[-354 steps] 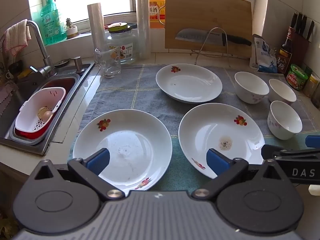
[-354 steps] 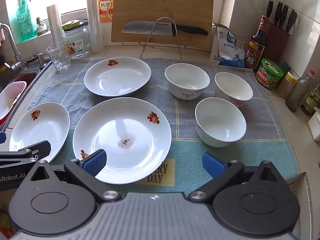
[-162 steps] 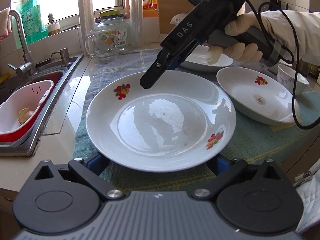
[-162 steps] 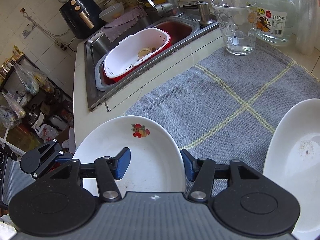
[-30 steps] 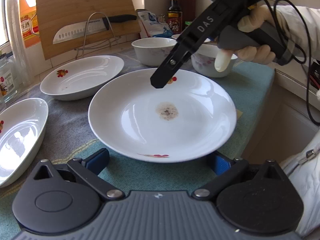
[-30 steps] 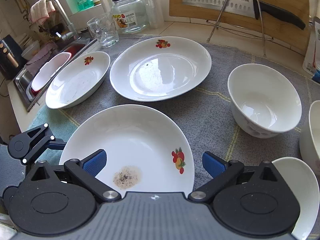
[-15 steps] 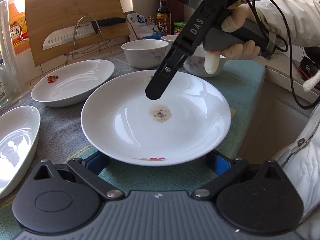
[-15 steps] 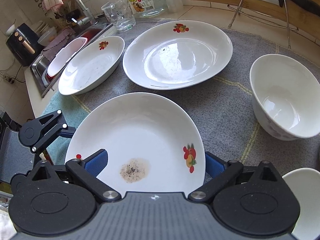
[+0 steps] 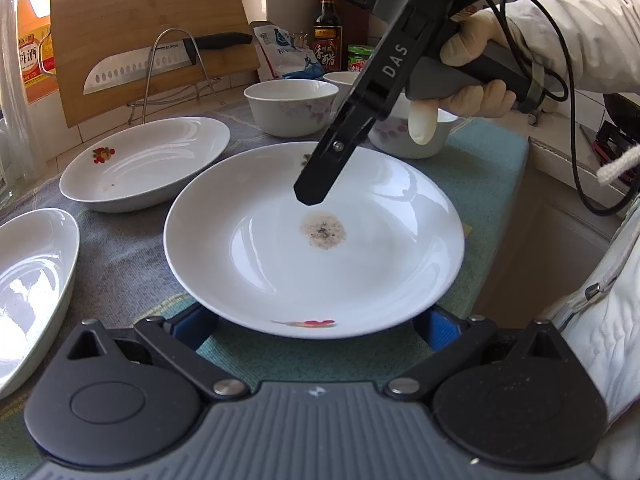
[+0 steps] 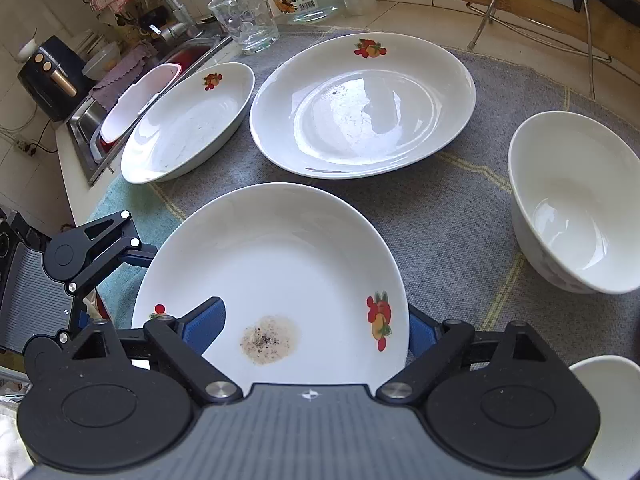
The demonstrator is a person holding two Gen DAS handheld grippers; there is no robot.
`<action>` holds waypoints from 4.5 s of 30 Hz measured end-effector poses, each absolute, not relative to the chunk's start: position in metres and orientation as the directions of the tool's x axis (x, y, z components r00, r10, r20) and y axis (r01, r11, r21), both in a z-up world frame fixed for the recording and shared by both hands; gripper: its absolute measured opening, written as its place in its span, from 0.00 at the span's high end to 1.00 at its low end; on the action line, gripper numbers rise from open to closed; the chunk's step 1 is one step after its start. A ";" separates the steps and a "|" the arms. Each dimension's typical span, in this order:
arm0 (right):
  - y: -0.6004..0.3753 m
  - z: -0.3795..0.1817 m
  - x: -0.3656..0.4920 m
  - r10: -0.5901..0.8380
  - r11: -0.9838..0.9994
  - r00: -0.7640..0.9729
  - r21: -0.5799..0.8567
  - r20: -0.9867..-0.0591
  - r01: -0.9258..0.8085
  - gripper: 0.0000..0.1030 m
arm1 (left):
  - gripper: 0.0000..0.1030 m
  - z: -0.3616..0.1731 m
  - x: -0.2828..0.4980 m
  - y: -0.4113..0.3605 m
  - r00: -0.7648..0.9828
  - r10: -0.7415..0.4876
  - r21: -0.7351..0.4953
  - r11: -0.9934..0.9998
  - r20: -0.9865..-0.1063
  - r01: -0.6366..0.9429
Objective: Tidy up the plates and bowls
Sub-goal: 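Carry the white plate with the right tool toward the plate by the sink, then lower the held plate onto the other white plate and open the right tool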
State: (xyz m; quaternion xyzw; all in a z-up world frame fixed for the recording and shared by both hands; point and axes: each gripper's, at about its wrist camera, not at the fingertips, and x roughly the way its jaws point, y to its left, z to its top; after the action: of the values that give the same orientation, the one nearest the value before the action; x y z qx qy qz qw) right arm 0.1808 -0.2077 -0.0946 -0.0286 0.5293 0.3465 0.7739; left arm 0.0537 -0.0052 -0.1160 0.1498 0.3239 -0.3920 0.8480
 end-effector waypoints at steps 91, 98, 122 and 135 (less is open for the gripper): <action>-0.001 -0.073 0.302 0.601 0.615 0.042 0.427 -0.798 -0.663 0.12 | 0.01 -0.076 0.098 0.172 0.640 -0.419 -0.103 0.877 -0.644 0.470; -0.007 -0.070 0.299 0.597 0.621 0.048 0.424 -0.801 -0.659 0.12 | 0.01 -0.077 0.101 0.174 0.643 -0.411 -0.102 0.882 -0.647 0.460; -0.014 -0.057 0.278 0.562 0.647 0.118 0.346 -0.819 -0.680 0.11 | 0.01 -0.073 0.095 0.167 0.669 -0.394 -0.077 0.889 -0.630 0.451; -0.016 -0.059 0.263 0.536 0.658 0.149 0.300 -0.831 -0.690 0.07 | 0.01 -0.066 0.082 0.159 0.696 -0.376 -0.058 0.899 -0.612 0.434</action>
State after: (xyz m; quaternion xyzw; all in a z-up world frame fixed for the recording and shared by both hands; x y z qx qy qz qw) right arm 0.2626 -0.0162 -0.0589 -0.0758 0.5102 0.4063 0.7543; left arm 0.0823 0.1588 -0.0655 0.0455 0.3217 -0.2201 0.9198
